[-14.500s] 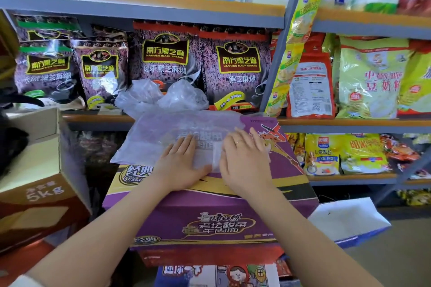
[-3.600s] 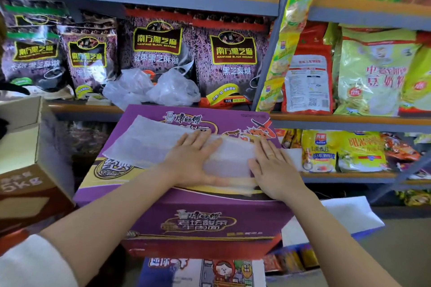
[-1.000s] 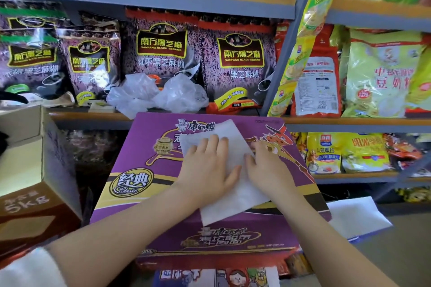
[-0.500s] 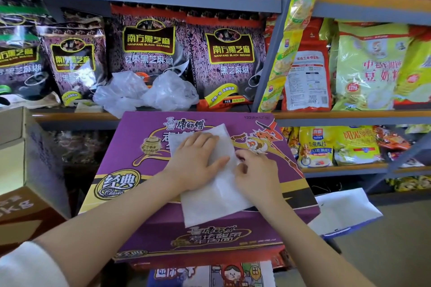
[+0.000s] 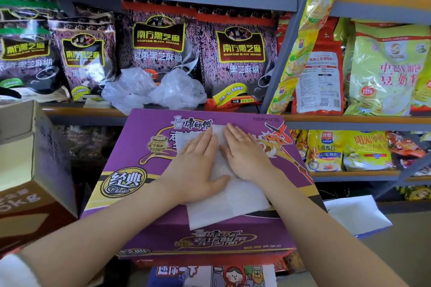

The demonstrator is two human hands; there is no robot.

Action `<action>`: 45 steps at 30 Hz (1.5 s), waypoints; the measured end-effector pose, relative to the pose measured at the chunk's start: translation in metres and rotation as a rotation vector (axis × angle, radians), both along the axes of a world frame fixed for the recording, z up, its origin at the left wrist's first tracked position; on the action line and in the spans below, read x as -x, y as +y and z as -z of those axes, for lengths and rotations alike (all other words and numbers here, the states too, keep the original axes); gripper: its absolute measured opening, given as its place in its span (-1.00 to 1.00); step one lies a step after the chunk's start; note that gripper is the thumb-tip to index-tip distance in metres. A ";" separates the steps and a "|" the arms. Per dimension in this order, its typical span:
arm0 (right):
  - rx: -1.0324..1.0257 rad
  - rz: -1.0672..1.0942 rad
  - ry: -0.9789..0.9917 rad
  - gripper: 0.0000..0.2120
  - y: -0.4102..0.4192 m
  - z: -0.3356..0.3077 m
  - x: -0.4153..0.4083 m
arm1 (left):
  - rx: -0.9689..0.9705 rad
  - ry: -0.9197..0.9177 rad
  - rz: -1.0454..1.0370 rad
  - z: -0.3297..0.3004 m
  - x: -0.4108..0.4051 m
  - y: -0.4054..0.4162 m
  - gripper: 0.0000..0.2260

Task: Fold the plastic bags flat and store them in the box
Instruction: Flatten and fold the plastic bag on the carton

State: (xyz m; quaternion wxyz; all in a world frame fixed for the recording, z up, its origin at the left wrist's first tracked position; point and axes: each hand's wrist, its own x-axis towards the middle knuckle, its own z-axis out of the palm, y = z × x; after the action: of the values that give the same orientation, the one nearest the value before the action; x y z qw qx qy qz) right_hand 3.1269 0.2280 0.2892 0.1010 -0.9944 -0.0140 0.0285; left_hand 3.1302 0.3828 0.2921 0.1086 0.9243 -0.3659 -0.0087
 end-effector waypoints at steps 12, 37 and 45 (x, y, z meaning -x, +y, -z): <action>0.196 -0.103 -0.164 -0.28 0.007 -0.005 0.023 | -0.228 -0.074 -0.039 0.004 0.037 0.031 0.10; -0.080 -0.396 -0.226 -0.45 -0.016 -0.018 0.057 | 0.071 -0.214 0.019 0.012 0.075 0.052 -0.05; 0.046 -0.529 0.040 -0.02 -0.049 -0.003 0.088 | 0.308 -0.267 0.032 0.021 0.078 0.060 -0.73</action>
State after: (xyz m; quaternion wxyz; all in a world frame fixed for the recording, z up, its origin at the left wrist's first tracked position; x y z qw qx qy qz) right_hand 3.0391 0.1795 0.2926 0.0675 -0.9575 -0.2707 0.0739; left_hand 3.0519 0.4425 0.2706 0.1988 0.8838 -0.3887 0.1683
